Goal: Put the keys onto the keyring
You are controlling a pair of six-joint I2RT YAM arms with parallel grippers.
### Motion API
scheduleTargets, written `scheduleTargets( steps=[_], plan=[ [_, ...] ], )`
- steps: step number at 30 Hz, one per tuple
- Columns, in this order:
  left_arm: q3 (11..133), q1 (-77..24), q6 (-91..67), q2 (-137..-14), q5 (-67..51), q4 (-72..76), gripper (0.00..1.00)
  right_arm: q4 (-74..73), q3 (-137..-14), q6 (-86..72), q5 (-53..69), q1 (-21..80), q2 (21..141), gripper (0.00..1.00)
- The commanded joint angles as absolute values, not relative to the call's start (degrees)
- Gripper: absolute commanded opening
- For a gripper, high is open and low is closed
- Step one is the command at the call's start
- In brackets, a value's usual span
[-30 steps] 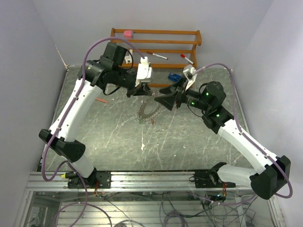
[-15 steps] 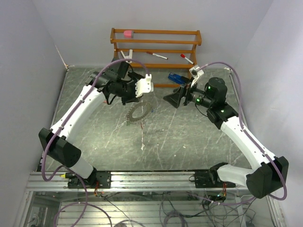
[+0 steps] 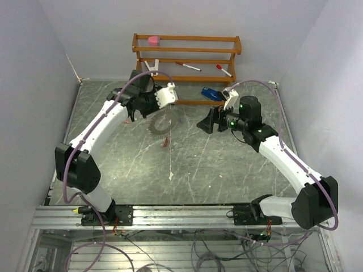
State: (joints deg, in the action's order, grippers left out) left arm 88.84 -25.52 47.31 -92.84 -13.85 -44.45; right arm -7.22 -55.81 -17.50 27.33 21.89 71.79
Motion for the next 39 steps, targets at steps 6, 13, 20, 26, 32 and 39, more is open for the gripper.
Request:
scheduleTargets(
  steps=[6, 13, 20, 26, 32, 39],
  plan=[
    [91.5, -17.2, 48.9, -96.2, -8.6, -31.4, 0.07, -7.1, -55.4, -17.1, 26.3, 20.9, 73.8, 0.9],
    [99.6, -17.4, 47.8, -104.4, -10.1, -31.6, 0.07, -8.3, -56.4, -16.7, 26.5, 20.7, 74.4, 0.9],
    [94.0, -19.9, 42.8, -106.7, -13.9, -29.2, 0.07, -10.0, -55.3, -16.3, 26.5, 20.2, 73.2, 0.91],
    [96.5, -21.5, 39.0, -109.8, -16.2, -31.9, 0.07, -11.7, -56.0, -15.5, 26.6, 19.7, 72.8, 0.91],
    [94.6, -24.1, 38.5, -109.6, -19.5, -36.2, 0.12, -13.4, -56.0, -15.2, 26.3, 19.1, 72.7, 0.92],
    [100.6, -26.1, 43.0, -110.7, -29.6, -56.6, 0.5, -18.0, -57.0, -15.3, 22.6, 17.9, 73.2, 0.94]
  ],
)
